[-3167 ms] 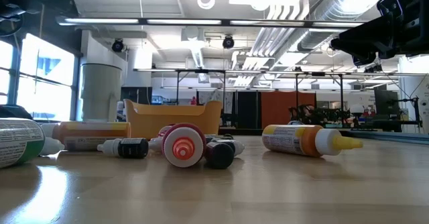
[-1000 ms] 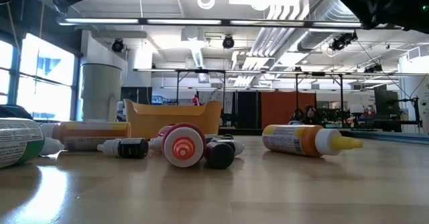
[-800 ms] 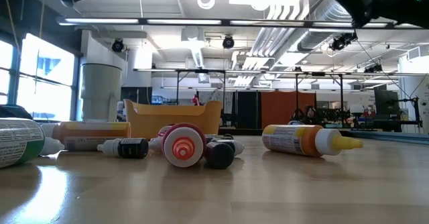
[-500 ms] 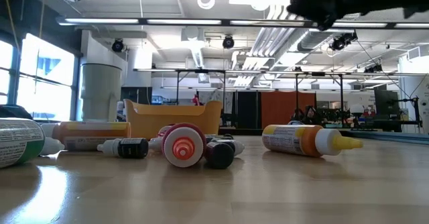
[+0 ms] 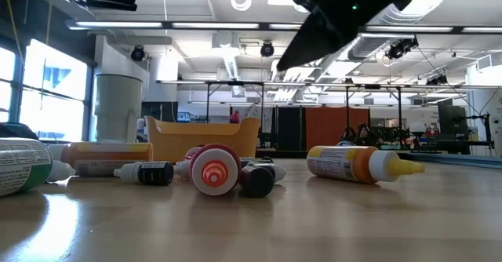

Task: Pick & Place food coloring
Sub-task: Put the large red food coloring bottle into the yellow bin

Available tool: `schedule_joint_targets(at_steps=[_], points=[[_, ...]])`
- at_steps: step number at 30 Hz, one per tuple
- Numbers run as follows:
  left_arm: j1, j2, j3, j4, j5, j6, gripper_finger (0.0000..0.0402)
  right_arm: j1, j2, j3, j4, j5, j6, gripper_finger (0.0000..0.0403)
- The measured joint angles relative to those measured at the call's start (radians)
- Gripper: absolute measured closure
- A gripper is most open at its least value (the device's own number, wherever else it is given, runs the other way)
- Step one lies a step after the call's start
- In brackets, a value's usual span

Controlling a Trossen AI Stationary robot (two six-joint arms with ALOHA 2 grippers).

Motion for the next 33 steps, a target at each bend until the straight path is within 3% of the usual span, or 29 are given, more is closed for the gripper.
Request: schedule_joint_targets(at_steps=[11,15,21,26,33], points=[[0.000,0.000,0.002,-0.004,-0.001,0.008,0.0218,0.006,0.214,0.064,0.168,-0.354,-0.118,0.0261],[0.000,0.000,0.002,-0.004,-0.001,0.008,0.0218,0.008,0.262,0.069,0.277,-0.383,-0.180,0.0255],[0.000,0.000,0.002,-0.001,-0.003,0.027,0.0218,0.047,0.318,0.170,0.271,-0.396,-0.290,0.0226],[0.000,0.000,0.002,-0.001,-0.003,0.027,0.0218,0.081,0.379,0.289,0.141,-0.396,-0.427,0.0206],[0.000,0.000,0.002,-0.003,-0.003,0.027,0.0218,0.092,0.507,0.463,-0.085,-0.338,-0.483,0.0205]])
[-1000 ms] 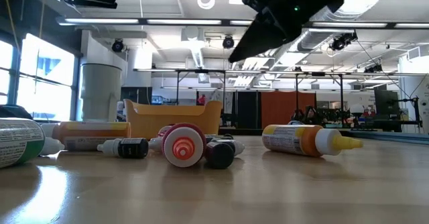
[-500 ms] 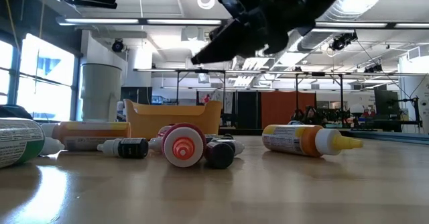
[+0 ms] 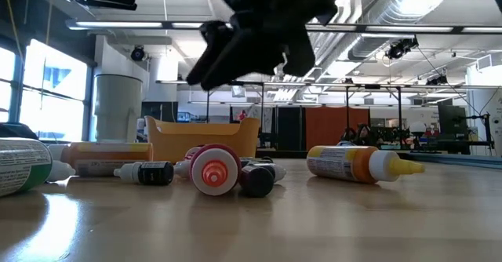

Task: Pick & Place food coloring
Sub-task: Put the large red food coloring bottle into the yellow bin

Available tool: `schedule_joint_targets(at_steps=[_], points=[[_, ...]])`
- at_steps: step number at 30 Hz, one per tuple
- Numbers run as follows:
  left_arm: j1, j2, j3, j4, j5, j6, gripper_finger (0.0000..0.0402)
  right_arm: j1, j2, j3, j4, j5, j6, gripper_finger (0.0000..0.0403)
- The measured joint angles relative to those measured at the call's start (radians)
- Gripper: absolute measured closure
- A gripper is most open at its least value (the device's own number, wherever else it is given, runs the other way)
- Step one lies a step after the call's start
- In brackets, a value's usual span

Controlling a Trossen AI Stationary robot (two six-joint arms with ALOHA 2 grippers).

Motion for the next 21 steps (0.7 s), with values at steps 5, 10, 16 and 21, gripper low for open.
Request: schedule_joint_targets(at_steps=[5,10,16,21], points=[[0.000,0.000,0.000,0.000,0.000,0.002,0.0218,0.001,0.103,0.148,-0.219,0.065,-0.090,0.0213],[0.000,0.000,0.000,0.000,0.001,0.002,0.0218,0.001,0.194,0.272,-0.359,0.103,-0.170,0.0214],[0.000,0.000,-0.001,0.000,0.001,0.002,0.0218,0.003,0.282,0.372,-0.454,0.081,-0.230,0.0214],[0.000,0.000,-0.001,0.000,0.002,0.002,0.0218,0.003,0.298,0.398,-0.459,0.086,-0.295,0.0214]])
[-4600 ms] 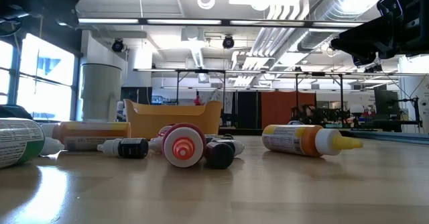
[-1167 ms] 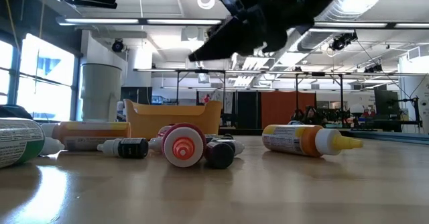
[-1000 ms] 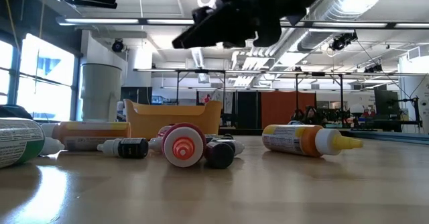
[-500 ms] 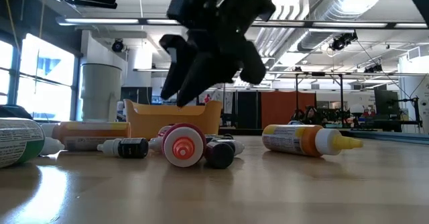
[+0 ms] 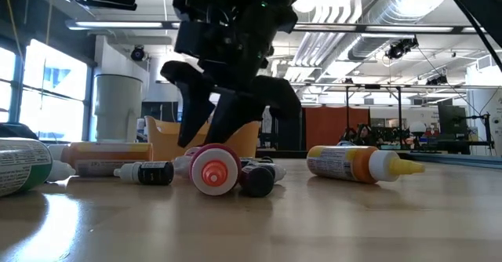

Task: Pick & Place food coloring
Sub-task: Put the large red food coloring bottle into the yellow bin

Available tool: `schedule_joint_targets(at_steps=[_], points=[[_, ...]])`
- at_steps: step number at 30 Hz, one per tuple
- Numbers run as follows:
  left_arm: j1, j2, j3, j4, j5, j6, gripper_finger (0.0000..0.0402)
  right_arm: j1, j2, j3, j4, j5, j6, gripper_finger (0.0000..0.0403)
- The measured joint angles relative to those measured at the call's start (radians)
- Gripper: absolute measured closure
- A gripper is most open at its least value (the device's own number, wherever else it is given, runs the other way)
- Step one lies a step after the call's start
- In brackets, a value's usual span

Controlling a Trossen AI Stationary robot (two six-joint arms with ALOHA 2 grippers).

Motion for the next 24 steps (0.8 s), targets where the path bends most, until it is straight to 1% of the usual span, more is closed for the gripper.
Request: schedule_joint_targets(at_steps=[6,10,14,19,21,24], points=[[0.000,0.000,0.000,0.000,0.001,0.000,0.0218,-0.005,0.001,-0.001,-0.014,0.108,-0.102,0.0214],[0.000,0.000,0.000,0.000,0.001,0.000,0.0218,-0.009,0.001,-0.001,-0.017,0.090,-0.108,0.0214],[0.000,0.000,0.000,0.000,0.001,0.000,0.0218,-0.007,0.001,-0.003,-0.019,0.045,-0.103,0.0214],[0.000,0.000,0.000,0.000,0.001,0.000,0.0218,-0.006,0.001,-0.035,0.031,-0.012,-0.102,0.0214],[0.000,0.000,0.000,0.000,0.001,0.000,0.0218,-0.006,0.001,-0.064,0.067,-0.013,-0.121,0.0214],[0.000,0.000,0.000,0.000,0.001,0.000,0.0218,-0.006,-0.001,-0.101,0.115,0.038,-0.150,0.0216]])
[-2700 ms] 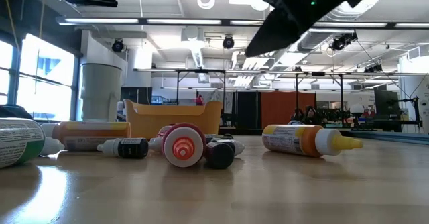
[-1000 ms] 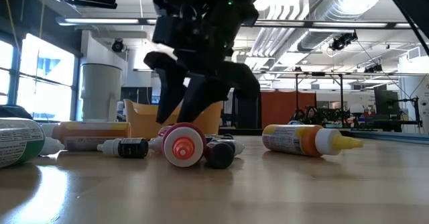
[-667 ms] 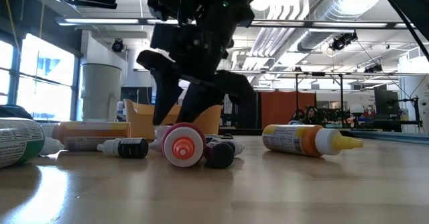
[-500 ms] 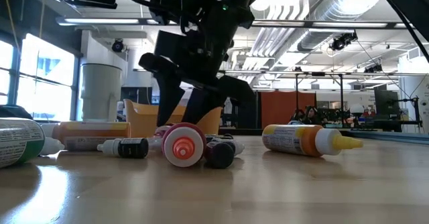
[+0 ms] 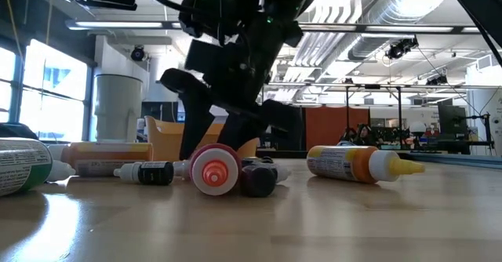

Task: Pick & Place food coloring
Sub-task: Put the large red food coloring bottle into the yellow bin

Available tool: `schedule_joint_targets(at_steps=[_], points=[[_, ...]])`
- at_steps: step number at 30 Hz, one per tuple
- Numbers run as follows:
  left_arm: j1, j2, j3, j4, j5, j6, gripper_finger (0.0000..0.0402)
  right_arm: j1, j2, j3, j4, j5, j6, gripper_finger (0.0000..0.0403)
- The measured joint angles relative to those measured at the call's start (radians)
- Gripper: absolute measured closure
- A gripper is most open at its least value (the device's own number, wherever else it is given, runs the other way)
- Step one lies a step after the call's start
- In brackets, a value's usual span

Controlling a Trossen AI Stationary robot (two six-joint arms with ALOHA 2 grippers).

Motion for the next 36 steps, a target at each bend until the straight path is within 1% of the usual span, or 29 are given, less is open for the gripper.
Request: schedule_joint_targets(at_steps=[2,4,10,12,14,18,29,36], points=[[0.000,0.000,0.000,0.000,0.000,0.000,0.0218,0.001,-0.002,-0.014,0.008,0.030,-0.021,0.0221],[0.000,0.000,0.000,0.000,0.000,0.000,0.0218,0.001,-0.002,-0.016,0.005,0.034,-0.031,0.0232],[0.000,0.000,0.000,0.000,0.000,0.000,0.0218,0.000,-0.001,-0.016,0.003,0.038,0.002,0.0280],[0.000,0.000,0.000,0.000,0.000,0.000,0.0218,0.000,-0.001,-0.016,-0.006,0.048,0.004,0.0288],[0.000,0.000,0.000,0.000,0.000,0.000,0.0218,0.001,-0.001,-0.016,-0.010,0.082,0.007,0.0289],[0.000,0.000,0.000,0.000,0.000,0.000,0.0218,0.002,0.000,-0.016,-0.008,0.139,0.007,0.0277],[0.000,0.000,0.000,0.000,0.000,0.000,0.0218,0.000,0.000,-0.015,-0.007,0.171,0.007,0.0216],[0.000,0.000,0.000,0.000,0.000,0.000,0.0218,0.023,0.000,-0.015,-0.021,0.192,0.007,0.0209]])
